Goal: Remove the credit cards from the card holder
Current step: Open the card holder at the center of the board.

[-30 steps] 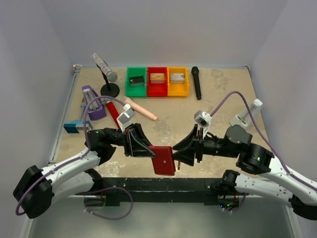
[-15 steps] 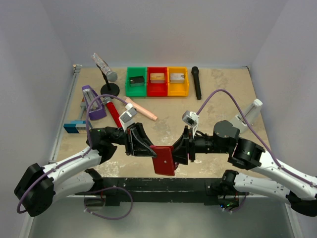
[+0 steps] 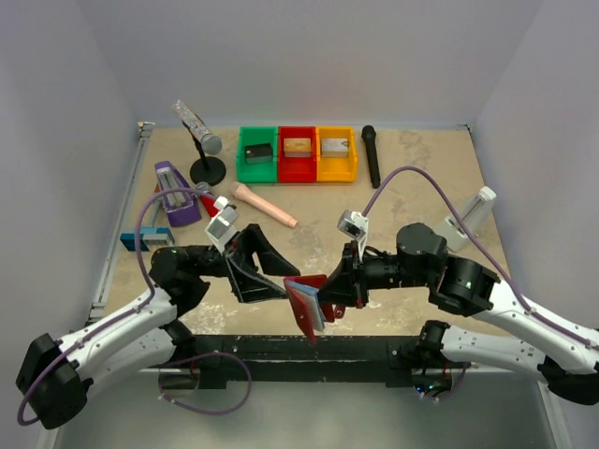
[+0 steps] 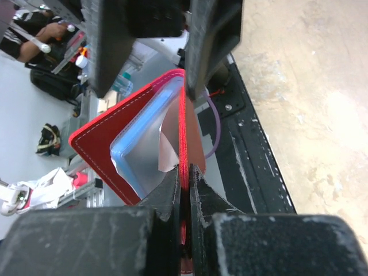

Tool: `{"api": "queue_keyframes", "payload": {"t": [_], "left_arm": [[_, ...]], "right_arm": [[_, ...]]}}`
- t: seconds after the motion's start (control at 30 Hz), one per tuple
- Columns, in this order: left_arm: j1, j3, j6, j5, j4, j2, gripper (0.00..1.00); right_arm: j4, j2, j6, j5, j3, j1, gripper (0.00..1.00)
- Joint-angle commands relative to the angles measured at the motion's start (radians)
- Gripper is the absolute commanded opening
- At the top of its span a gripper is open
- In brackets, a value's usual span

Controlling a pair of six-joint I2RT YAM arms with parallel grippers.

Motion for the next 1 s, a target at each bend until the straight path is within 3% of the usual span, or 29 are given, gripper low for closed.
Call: {"api": "queue_keyframes", "payload": {"t": [0.0,0.07,0.13,0.23,0.5,0.97], "left_arm": [[0.0,0.028,0.251,-0.231,-0.355,-0.145,0.69],[0.0,0.005,0.291,-0.344,-0.458,-0.199,0.79],[0.0,-0.026,0.279,-0.43,-0.491,-0.234,1.0],[0.0,-0.066,0.227,-0.474,-0.47,-0.231,1.0],[-0.001,-0.187,0.063,-0.442,-0.197,-0.153,1.0],[-0.023,-0.261,0.044,-0.454,-0.117,-0.196,1.0]], "right_arm": [[-0.11,-0.012,-0.044,0.081,0.093,-0.002,0.0],[-0.165,-0.012,-0.055,0.127,0.118,-0.003,0.0],[-0.197,-0.009,-0.06,0.159,0.138,-0.002,0.0],[-0.205,-0.008,-0.057,0.185,0.142,-0.002,0.0],[-0.21,-0.008,0.0,0.309,0.128,-0.003,0.0],[-0.102,-0.04,0.072,0.291,0.055,-0.017,0.0]]}}
